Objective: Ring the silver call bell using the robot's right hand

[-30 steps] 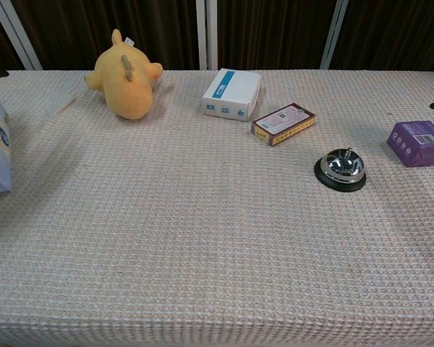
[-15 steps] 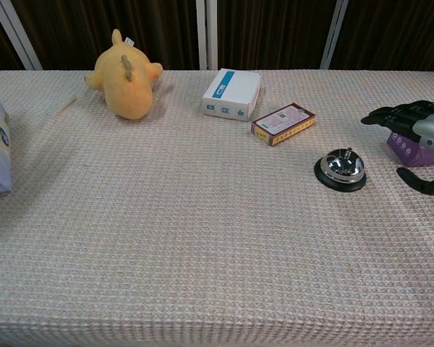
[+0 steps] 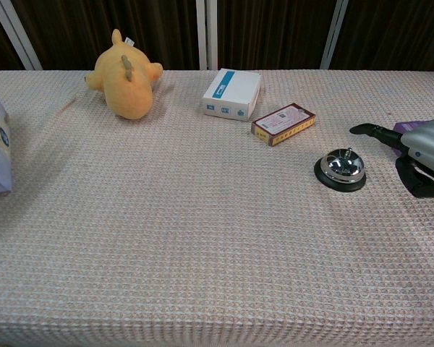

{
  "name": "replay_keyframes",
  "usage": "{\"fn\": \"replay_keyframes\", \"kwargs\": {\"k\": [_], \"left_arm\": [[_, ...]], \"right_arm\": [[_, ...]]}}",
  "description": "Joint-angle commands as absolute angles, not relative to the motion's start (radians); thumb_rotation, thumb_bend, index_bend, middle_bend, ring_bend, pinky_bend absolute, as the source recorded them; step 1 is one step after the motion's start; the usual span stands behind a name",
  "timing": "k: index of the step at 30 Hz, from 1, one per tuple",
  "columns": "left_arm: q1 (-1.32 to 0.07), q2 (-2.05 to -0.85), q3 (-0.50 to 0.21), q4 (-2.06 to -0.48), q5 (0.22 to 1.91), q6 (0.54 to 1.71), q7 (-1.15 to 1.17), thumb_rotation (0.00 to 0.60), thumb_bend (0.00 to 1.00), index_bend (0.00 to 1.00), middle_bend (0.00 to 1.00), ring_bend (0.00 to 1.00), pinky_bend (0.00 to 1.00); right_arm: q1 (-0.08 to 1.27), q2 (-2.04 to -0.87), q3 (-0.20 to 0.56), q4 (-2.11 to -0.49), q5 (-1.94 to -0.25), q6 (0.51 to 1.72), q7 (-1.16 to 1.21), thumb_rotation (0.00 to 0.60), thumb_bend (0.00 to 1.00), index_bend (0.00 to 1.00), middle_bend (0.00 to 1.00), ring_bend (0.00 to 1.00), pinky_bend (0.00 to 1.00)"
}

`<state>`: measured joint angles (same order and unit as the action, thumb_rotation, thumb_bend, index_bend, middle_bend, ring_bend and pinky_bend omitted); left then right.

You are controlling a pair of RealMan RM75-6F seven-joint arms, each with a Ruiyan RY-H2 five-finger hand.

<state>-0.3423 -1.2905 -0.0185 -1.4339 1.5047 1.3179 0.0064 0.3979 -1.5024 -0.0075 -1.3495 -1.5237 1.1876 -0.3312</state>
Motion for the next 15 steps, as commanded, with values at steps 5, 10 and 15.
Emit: {"fn": "replay_keyframes", "kwargs": {"k": [5, 10, 15], "left_arm": [[-0.343, -1.296, -0.018, -1.422, 1.509, 1.308, -0.001, 0.579, 0.07, 0.11, 0.11, 0.05, 0.22], [-0.344, -1.3, -0.02, -1.414, 1.506, 1.299, -0.005, 0.58, 0.07, 0.11, 0.11, 0.05, 0.22], [-0.343, -1.301, -0.023, -1.411, 1.509, 1.301, -0.008, 0.581, 0.07, 0.11, 0.11, 0.05, 0.22]], "right_arm": [[0.396, -1.498, -0.004, -1.363, -1.479, 1.147, -0.351, 0.6, 0.78, 0.0, 0.83, 0.78, 0.86], [0.394, -1.506, -0.005, -1.359, -1.474, 1.14, -0.356, 0.6, 0.78, 0.0, 0.83, 0.78, 0.86], [0.396, -1.514, -0.005, -1.351, -1.503, 1.163, -0.331, 0.6, 0.78, 0.0, 0.83, 0.79, 0.86]]}}
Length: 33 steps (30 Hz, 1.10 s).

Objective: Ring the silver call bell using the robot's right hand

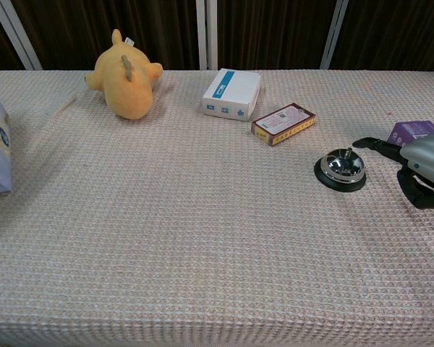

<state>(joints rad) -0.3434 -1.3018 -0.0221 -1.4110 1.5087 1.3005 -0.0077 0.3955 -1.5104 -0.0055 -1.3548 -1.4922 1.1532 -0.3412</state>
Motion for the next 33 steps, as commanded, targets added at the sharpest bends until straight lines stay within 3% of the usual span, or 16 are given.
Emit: {"fn": "replay_keyframes", "kwargs": {"k": [1, 12, 22, 33], "left_arm": [[-0.343, -1.301, -0.023, -1.411, 1.51, 1.302, -0.007, 0.581, 0.07, 0.11, 0.11, 0.05, 0.22], [-0.341, -1.304, -0.024, -1.406, 1.508, 1.295, -0.017, 0.579, 0.07, 0.11, 0.11, 0.05, 0.22], [-0.342, -1.306, -0.027, -1.406, 1.521, 1.302, -0.023, 0.582, 0.07, 0.11, 0.11, 0.05, 0.22], [-0.342, -1.306, -0.026, -1.405, 1.521, 1.296, -0.022, 0.581, 0.07, 0.11, 0.11, 0.05, 0.22]], "right_arm": [[0.396, -1.515, -0.005, -1.349, -1.508, 1.167, -0.327, 0.6, 0.78, 0.0, 0.83, 0.78, 0.86], [0.395, -1.517, -0.012, -1.348, -1.449, 1.101, -0.372, 0.6, 0.78, 0.0, 0.83, 0.78, 0.83], [0.389, -1.541, -0.009, -1.321, -1.564, 1.226, -0.276, 0.6, 0.78, 0.0, 0.83, 0.78, 0.82], [0.384, -1.559, -0.012, -1.29, -1.55, 1.209, -0.291, 0.6, 0.78, 0.0, 0.83, 0.78, 0.82]]}}
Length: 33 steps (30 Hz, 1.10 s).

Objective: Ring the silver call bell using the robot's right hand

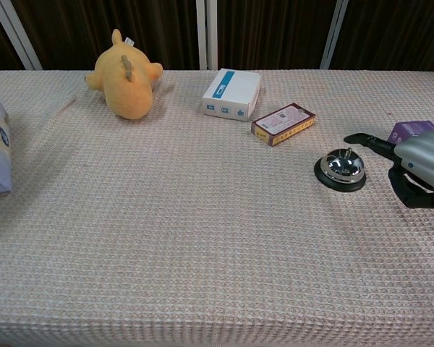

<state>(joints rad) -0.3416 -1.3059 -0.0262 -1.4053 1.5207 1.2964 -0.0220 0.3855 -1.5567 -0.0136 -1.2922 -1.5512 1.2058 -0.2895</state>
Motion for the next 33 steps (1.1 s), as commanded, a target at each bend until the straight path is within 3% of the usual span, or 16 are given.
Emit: {"fn": "replay_keyframes", "kwargs": {"k": [1, 13, 24, 33], "left_arm": [[-0.342, -1.306, -0.026, -1.405, 1.521, 1.296, -0.022, 0.582, 0.07, 0.11, 0.11, 0.05, 0.22], [-0.345, -1.31, -0.027, -1.399, 1.518, 1.285, -0.026, 0.581, 0.07, 0.11, 0.11, 0.05, 0.22], [-0.347, -1.311, -0.027, -1.4, 1.52, 1.283, -0.027, 0.581, 0.07, 0.11, 0.11, 0.05, 0.22], [-0.346, -1.312, -0.026, -1.4, 1.519, 1.281, -0.024, 0.581, 0.07, 0.11, 0.11, 0.05, 0.22]], "right_arm": [[0.383, -1.559, -0.011, -1.291, -1.549, 1.209, -0.29, 0.6, 0.78, 0.0, 0.83, 0.78, 0.82], [0.388, -1.544, -0.006, -1.312, -1.499, 1.15, -0.31, 0.6, 0.78, 0.0, 0.83, 0.79, 0.82], [0.384, -1.536, -0.003, -1.321, -1.538, 1.201, -0.271, 0.6, 0.78, 0.0, 0.84, 0.79, 0.82], [0.394, -1.543, -0.015, -1.308, -1.475, 1.101, -0.336, 0.6, 0.78, 0.0, 0.84, 0.79, 0.82]]}}
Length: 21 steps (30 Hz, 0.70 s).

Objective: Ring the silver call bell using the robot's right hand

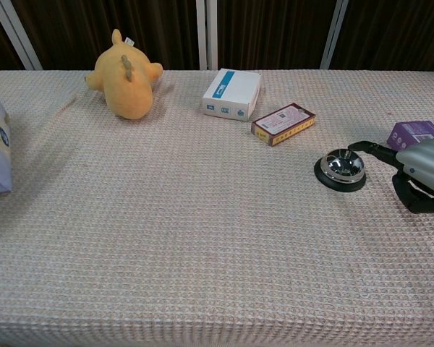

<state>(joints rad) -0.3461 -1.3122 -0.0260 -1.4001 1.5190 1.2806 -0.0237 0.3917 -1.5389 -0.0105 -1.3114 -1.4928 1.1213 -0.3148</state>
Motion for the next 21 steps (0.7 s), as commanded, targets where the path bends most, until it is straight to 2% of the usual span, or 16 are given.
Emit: {"fn": "replay_keyframes", "kwargs": {"k": [1, 11, 21], "left_arm": [[-0.345, -1.311, -0.026, -1.4, 1.518, 1.281, -0.025, 0.578, 0.07, 0.11, 0.11, 0.05, 0.22], [-0.346, -1.314, -0.025, -1.397, 1.524, 1.284, -0.033, 0.582, 0.07, 0.11, 0.11, 0.05, 0.22], [-0.345, -1.316, -0.023, -1.393, 1.521, 1.279, -0.033, 0.579, 0.07, 0.11, 0.11, 0.05, 0.22]], "right_arm": [[0.393, -1.544, -0.015, -1.308, -1.471, 1.101, -0.339, 0.6, 0.78, 0.0, 0.84, 0.79, 0.82], [0.389, -1.548, -0.004, -1.308, -1.543, 1.196, -0.26, 0.6, 0.79, 0.0, 0.84, 0.79, 0.82], [0.381, -1.569, -0.016, -1.267, -1.492, 1.135, -0.309, 0.6, 0.78, 0.0, 0.84, 0.8, 0.82]]}}
